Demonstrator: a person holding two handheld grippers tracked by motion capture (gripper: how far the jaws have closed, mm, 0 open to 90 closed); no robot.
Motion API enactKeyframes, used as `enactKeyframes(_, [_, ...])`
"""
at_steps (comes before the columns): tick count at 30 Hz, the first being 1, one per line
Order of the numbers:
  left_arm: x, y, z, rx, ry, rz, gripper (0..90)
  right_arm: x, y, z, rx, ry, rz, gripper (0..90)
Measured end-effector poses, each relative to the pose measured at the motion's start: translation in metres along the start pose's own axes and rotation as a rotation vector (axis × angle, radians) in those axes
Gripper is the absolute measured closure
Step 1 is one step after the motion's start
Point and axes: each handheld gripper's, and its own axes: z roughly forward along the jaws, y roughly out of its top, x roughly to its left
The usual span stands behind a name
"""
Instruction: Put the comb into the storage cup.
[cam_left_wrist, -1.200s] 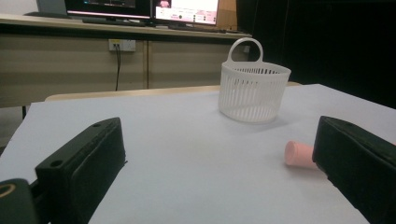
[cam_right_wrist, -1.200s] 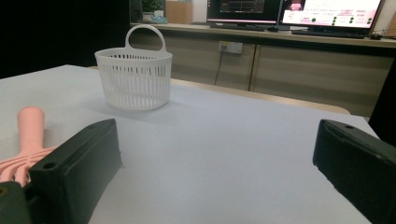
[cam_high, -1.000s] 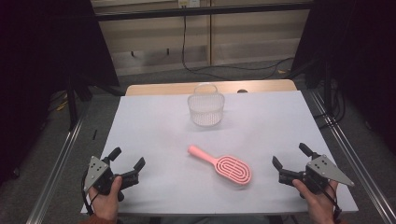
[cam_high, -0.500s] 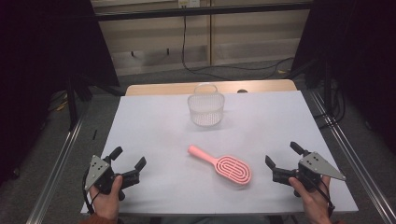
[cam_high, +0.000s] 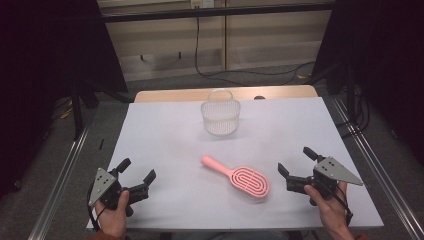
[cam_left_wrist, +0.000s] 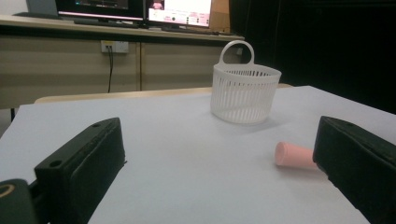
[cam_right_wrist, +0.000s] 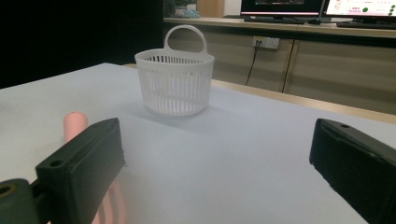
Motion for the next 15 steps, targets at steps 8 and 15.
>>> enactKeyframes(8, [-0.001,0.0,0.0,0.008,0.0,0.012,2.3,0.001,0.007,0.007,0.003,0.016,-0.016,1.0])
enactKeyframes(15, [-0.001,0.0,0.002,0.003,-0.005,0.013,2.3,0.003,0.016,0.015,0.026,0.037,-0.024,0.9])
